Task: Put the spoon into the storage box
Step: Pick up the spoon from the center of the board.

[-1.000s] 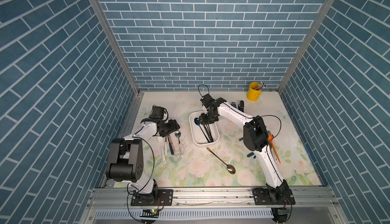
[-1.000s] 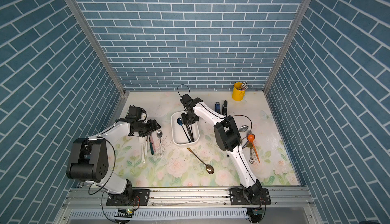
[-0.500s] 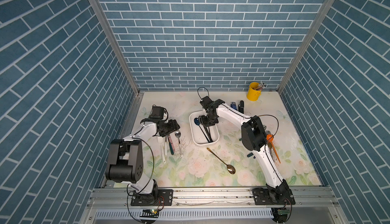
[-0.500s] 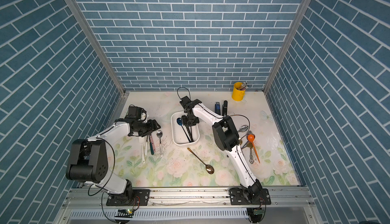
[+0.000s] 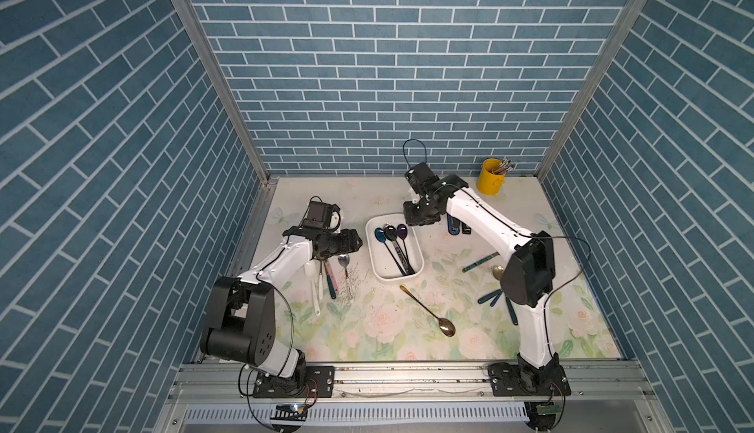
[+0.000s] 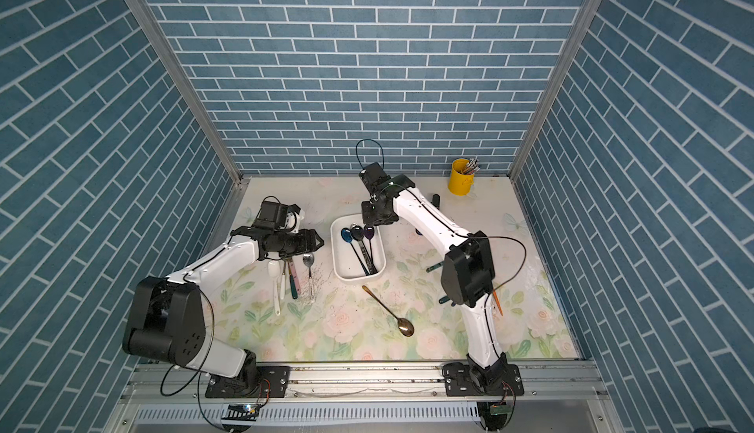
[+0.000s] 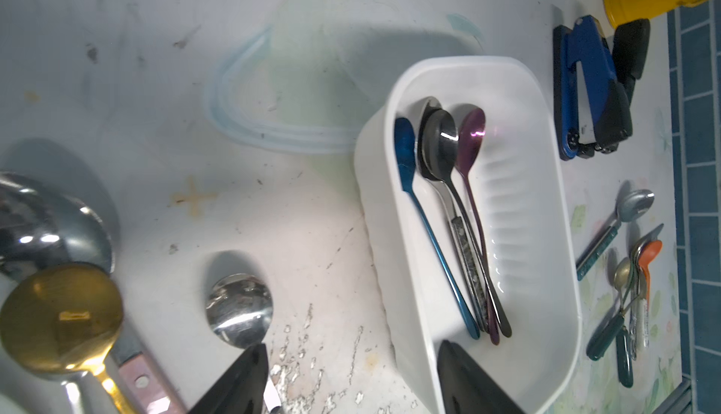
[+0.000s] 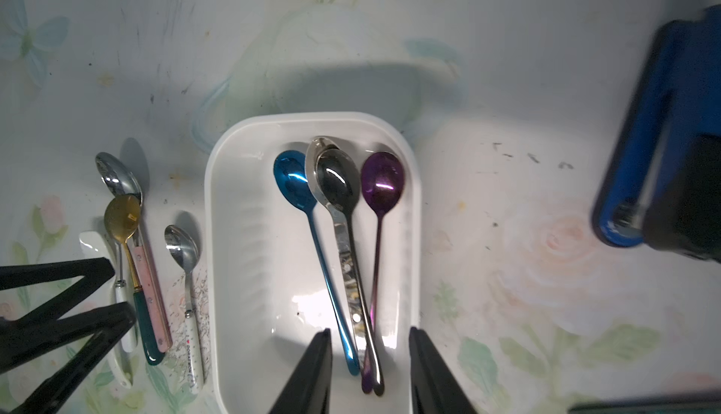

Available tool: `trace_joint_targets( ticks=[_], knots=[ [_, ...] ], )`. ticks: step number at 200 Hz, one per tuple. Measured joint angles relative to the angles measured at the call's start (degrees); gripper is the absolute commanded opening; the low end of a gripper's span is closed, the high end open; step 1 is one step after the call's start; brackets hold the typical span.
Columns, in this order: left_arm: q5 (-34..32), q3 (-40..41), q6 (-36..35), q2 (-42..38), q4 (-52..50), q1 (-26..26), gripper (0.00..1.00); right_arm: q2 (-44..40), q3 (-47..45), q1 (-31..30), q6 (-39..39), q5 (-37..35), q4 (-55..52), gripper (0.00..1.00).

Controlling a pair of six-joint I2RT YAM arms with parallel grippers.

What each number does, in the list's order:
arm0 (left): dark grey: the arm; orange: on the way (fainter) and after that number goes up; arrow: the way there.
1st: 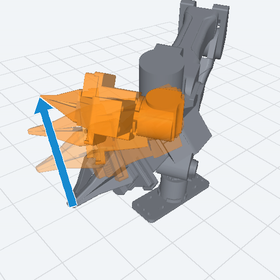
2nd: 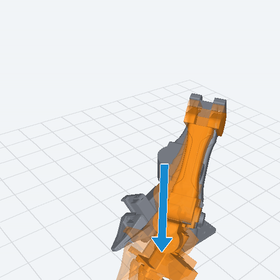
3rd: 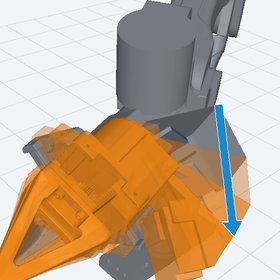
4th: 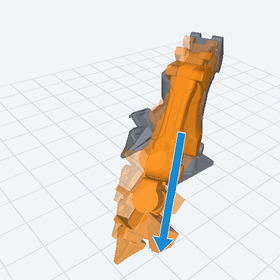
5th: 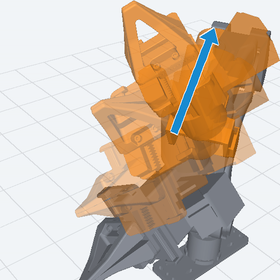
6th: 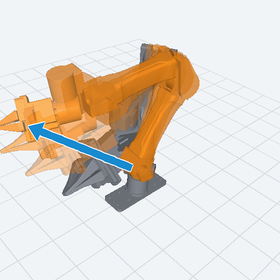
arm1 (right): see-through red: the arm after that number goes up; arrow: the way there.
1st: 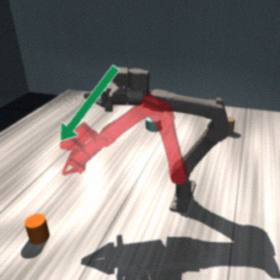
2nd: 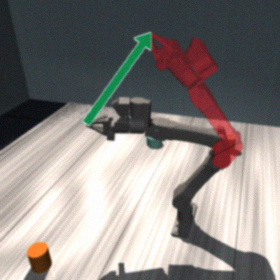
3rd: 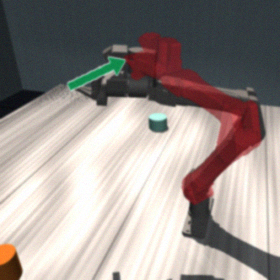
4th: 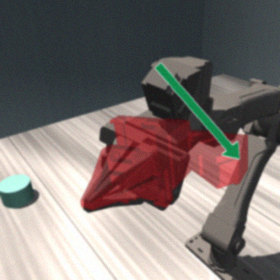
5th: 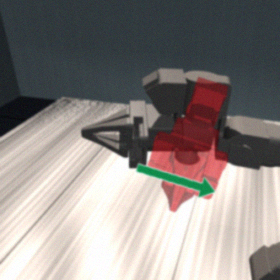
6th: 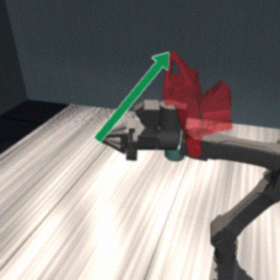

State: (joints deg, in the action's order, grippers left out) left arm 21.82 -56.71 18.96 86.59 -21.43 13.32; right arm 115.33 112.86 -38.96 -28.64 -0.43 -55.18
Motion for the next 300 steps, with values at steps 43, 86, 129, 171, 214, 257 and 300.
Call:
trace_joint_targets(
  ticks=[43,86,129,171,214,257,300],
  knots=[
    [-2.69,-0.02,-1.79,-1.81,2.49,4.74,0.77,-12.68,-20.22,6.47,-3.10,-1.99,2.23,0.41],
    [-10.73,1.07,-3.30,-5.35,5.64,7.80,0.78,-18.21,-36.26,15.56,-5.22,-2.27,5.38,0.43],
    [-20.79,1.53,-5.20,-6.36,6.32,10.36,0.79,-19.41,-42.69,21.44,-6.16,-2.47,9.51,0.44],
    [-26.23,1.57,-6.01,-5.55,6.19,10.97,0.80,-16.72,-42.66,23.89,-6.51,-2.62,12.41,0.45],
    [-29.09,1.79,-6.43,-4.11,5.25,10.99,0.80,-13.31,-42.86,25.40,-7.06,-2.62,13.31,0.47],
    [-30.51,1.79,-6.58,-4.11,4.94,10.99,0.80,-10.40,-43.30,25.81,-8.46,-2.25,15.17,0.48],
    [-31.26,1.77,-6.60,-3.67,4.26,10.99,0.80,-8.09,-43.45,26.14,-9.07,-2.27,16.70,0.48]
  ],
)
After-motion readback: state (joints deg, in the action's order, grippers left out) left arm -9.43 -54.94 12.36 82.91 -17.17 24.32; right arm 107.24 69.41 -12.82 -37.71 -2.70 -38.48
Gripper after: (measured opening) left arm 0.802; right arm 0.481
